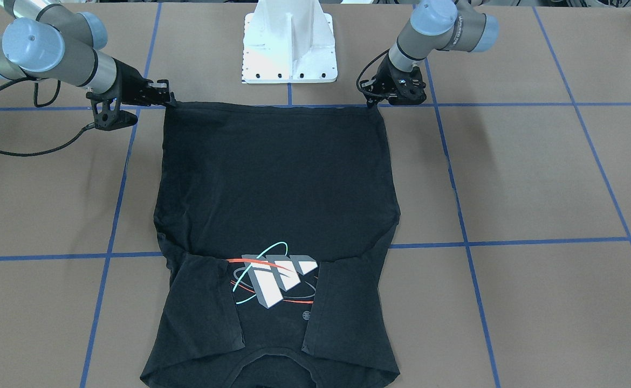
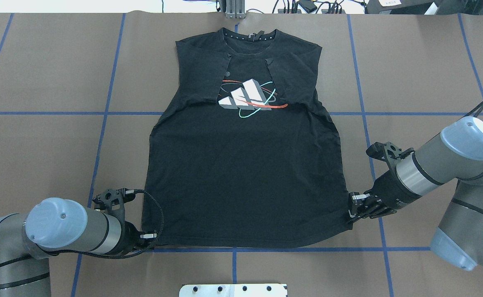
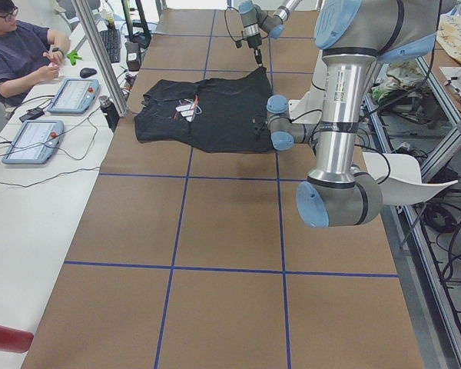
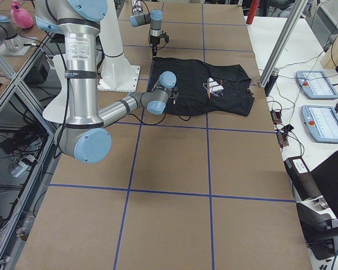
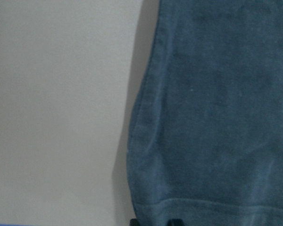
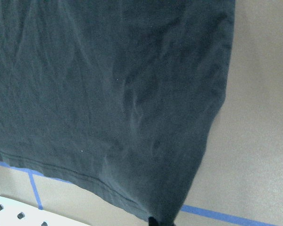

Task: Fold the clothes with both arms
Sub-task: 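Lift both hem corners and carry them away from the robot over the shirt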

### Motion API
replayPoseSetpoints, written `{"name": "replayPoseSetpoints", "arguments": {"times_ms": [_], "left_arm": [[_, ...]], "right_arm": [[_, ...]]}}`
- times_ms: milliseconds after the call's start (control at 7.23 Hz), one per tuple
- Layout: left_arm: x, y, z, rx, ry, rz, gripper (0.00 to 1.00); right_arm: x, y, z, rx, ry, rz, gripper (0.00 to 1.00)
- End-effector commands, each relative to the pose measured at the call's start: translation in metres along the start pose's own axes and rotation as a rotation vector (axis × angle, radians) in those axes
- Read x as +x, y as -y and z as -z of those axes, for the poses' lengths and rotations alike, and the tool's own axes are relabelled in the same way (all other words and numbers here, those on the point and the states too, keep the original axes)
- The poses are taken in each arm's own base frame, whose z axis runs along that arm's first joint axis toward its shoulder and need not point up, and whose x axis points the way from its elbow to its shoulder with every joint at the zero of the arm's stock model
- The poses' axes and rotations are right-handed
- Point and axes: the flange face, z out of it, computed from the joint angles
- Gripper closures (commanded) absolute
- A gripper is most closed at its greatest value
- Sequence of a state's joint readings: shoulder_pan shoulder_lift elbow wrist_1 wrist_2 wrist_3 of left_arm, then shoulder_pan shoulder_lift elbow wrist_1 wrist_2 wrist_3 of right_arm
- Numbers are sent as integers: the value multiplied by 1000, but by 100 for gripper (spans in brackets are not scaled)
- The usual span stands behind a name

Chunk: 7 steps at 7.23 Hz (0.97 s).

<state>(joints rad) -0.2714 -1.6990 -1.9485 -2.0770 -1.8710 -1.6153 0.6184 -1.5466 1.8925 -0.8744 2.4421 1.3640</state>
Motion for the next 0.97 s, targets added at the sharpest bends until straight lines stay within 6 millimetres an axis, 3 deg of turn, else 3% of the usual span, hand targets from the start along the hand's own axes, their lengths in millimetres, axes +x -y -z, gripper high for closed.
{"name": "replayPoseSetpoints", "arguments": {"times_ms": [0, 277, 553, 830], "left_arm": [[5, 4, 5, 5, -4, 6, 100], [9, 6, 22, 15, -31, 4, 100], [10, -8, 54, -22, -72, -10, 100], [3, -23, 85, -68, -95, -22, 100]], "right_arm": [[0, 0, 0, 0, -1, 0, 100], [-3, -1, 5, 7, 7, -6, 100], [-3, -11, 11, -36, 21, -2, 100], [7, -36, 19, -204, 80, 35, 100]]}}
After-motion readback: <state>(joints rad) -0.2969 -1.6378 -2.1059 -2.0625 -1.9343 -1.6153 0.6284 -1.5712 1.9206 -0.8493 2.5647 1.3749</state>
